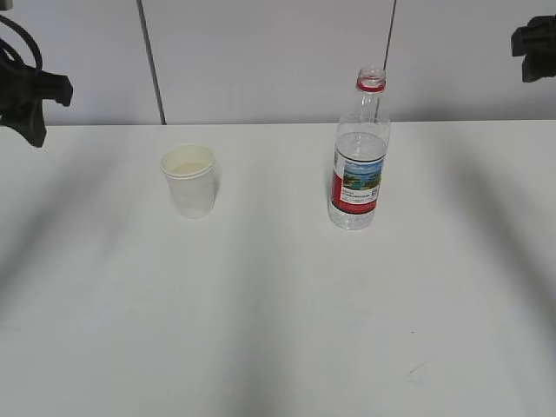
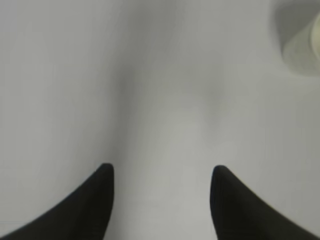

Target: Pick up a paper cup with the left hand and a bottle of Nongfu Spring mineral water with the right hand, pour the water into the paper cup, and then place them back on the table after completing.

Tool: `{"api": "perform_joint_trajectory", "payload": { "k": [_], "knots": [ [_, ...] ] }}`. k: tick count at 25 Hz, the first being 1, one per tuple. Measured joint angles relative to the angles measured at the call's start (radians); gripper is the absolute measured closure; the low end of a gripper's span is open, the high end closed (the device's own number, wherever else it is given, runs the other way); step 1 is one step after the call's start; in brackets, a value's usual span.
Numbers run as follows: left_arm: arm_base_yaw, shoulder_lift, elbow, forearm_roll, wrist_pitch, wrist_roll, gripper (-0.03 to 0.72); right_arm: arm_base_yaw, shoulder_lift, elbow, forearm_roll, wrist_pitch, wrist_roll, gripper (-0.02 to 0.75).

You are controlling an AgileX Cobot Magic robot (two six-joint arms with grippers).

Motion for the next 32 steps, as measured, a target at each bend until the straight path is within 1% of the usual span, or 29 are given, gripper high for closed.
{"api": "perform_joint_trajectory", "payload": {
  "k": [3,7,9,12,16,21,26,29,32],
  "knots": [
    [0.000,0.000,-0.001,-0.042,0.102,0.042,0.305,0.000,-0.020,-0.016,0.098,0.175,-0.119,0.150],
    [0.000,0.000,-0.001,-0.079,0.193,0.082,0.319,0.000,-0.028,-0.052,0.205,0.413,-0.210,0.150],
    [0.000,0.000,-0.001,-0.083,0.198,0.087,0.327,0.000,-0.029,-0.059,0.246,0.455,-0.245,0.150],
    [0.000,0.000,-0.001,-0.110,0.202,0.108,0.335,0.000,-0.029,-0.061,0.274,0.466,-0.265,0.150],
    [0.000,0.000,-0.002,-0.182,0.203,0.147,0.335,0.001,-0.029,-0.063,0.304,0.467,-0.269,0.150],
    [0.000,-0.006,0.002,-0.217,0.203,0.168,0.335,0.001,-0.031,-0.065,0.326,0.467,-0.270,0.150],
    [0.000,-0.114,0.088,-0.218,0.203,0.180,0.335,0.001,-0.065,-0.065,0.338,0.470,-0.271,0.150],
    [0.000,-0.214,0.151,-0.203,0.205,0.182,0.335,0.001,-0.118,-0.065,0.358,0.471,-0.271,0.150],
    [0.000,-0.317,0.213,-0.195,0.209,0.187,0.335,0.001,-0.190,-0.032,0.375,0.473,-0.271,0.150]
  ]
}}
